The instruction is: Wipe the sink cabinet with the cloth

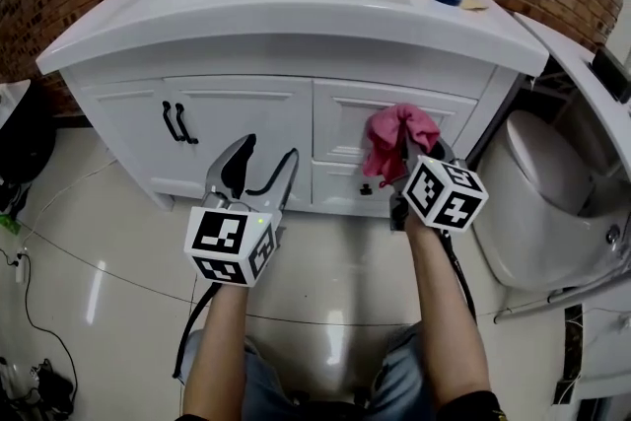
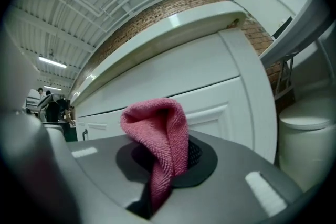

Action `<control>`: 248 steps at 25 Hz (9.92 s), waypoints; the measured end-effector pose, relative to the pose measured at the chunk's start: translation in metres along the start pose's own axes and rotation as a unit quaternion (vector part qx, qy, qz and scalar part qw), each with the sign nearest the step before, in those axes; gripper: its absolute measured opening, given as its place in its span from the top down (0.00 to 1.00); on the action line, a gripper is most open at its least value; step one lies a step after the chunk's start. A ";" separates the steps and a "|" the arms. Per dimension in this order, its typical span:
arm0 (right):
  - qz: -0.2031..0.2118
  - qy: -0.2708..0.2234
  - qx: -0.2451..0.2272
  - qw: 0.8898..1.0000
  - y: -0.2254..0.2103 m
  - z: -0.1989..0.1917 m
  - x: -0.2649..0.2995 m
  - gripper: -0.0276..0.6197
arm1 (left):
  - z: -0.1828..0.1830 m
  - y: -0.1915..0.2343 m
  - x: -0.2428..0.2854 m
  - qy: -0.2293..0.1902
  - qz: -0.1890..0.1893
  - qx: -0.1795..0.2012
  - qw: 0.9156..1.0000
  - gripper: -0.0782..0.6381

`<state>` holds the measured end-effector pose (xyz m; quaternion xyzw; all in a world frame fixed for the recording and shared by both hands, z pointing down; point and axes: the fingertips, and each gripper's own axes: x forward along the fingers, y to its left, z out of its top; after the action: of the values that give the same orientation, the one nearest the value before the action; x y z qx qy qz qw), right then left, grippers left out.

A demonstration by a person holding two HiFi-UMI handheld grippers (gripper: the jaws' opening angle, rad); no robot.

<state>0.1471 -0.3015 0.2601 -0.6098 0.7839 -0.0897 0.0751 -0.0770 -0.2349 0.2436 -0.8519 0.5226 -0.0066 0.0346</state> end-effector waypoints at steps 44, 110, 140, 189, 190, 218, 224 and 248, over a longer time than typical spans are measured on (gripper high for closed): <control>0.085 0.076 0.001 0.994 0.043 -0.073 0.018 0.90 | 0.005 0.031 0.000 -0.017 0.024 -0.015 0.999 0.52; 0.196 0.150 -0.021 0.969 0.099 -0.159 0.039 0.90 | -0.003 -0.007 -0.009 -0.001 -0.023 0.009 1.000 0.51; 0.021 0.171 -0.014 0.985 -0.065 -0.169 -0.004 0.90 | -0.035 -0.011 0.010 0.023 -0.057 0.006 0.998 0.52; 0.222 0.238 -0.118 0.938 0.104 -0.252 0.045 0.90 | -0.055 -0.016 0.025 0.043 -0.075 0.033 0.996 0.52; 0.217 0.240 -0.127 0.938 0.102 -0.253 0.045 0.90 | -0.056 -0.015 0.025 0.043 -0.074 0.033 0.996 0.52; 0.115 0.284 -0.198 0.931 -0.035 -0.260 -0.008 0.90 | -0.052 -0.014 0.031 0.036 -0.076 0.021 0.996 0.52; 0.194 0.280 -0.179 0.923 0.072 -0.292 0.026 0.90 | -0.053 -0.012 0.035 0.040 -0.073 0.013 0.996 0.52; -0.046 0.314 -0.121 0.941 -0.144 -0.271 -0.024 0.90 | -0.068 -0.008 0.038 0.056 -0.077 0.027 0.995 0.52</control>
<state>0.2266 -0.2996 0.5577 -0.5902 0.7440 -0.1841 -0.2536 -0.0561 -0.2690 0.3111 -0.8865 0.4564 -0.0709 0.0276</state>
